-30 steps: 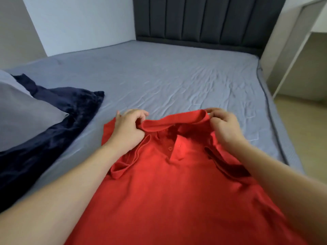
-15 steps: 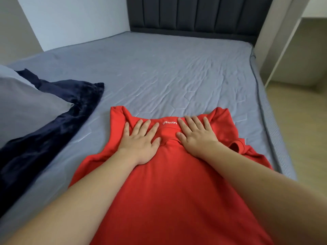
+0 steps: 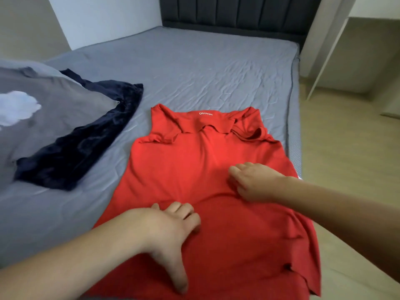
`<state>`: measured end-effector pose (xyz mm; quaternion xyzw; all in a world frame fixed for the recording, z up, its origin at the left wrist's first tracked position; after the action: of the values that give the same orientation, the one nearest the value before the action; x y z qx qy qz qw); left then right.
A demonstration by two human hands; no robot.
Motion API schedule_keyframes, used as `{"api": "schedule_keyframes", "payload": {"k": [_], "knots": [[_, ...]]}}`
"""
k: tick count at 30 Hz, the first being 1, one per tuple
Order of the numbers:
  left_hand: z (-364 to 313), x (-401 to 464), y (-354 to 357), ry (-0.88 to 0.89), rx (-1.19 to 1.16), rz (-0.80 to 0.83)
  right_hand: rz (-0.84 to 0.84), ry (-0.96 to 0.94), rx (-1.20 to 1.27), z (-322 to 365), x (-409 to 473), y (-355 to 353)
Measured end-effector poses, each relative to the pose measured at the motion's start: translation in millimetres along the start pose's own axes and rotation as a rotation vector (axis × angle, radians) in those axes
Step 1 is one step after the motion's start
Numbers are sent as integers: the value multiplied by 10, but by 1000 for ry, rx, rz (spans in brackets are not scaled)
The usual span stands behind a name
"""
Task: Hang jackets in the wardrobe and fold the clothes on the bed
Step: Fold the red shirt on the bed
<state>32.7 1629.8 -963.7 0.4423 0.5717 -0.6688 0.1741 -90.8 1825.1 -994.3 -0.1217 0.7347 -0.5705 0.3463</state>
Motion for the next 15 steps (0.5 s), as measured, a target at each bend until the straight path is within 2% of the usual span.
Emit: {"api": "schedule_keyframes", "payload": {"k": [3,5,7,9,12,13,15], "knots": [[-150,9,-15,-106,114,-26,355,-64,91,286,-81,-138],[-193,46,21,-148,90,70,666,-29,123,465,-136,-75],[-252,17,83,-166,92,152,855,15,165,578,-191,-1],[-298,-13,112,-191,139,159,901,29,212,616,-251,-16],[-207,85,5,-173,224,-120,930,56,369,623,-324,-131],[-140,144,-67,-173,202,-199,925,62,407,635,-342,-166],[22,274,-216,-178,54,-242,825,67,340,688,-384,-218]]}}
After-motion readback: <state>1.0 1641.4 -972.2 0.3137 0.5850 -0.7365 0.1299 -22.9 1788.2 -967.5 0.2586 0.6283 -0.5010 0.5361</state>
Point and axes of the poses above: each hand's wrist, its own x-axis towards the middle knuckle, its own y-axis out of the palm, z = x × y, the point moved 1 cm from there along x, towards the middle knuckle, and after that the axes turned 8 degrees about z, right-handed, at the moved point
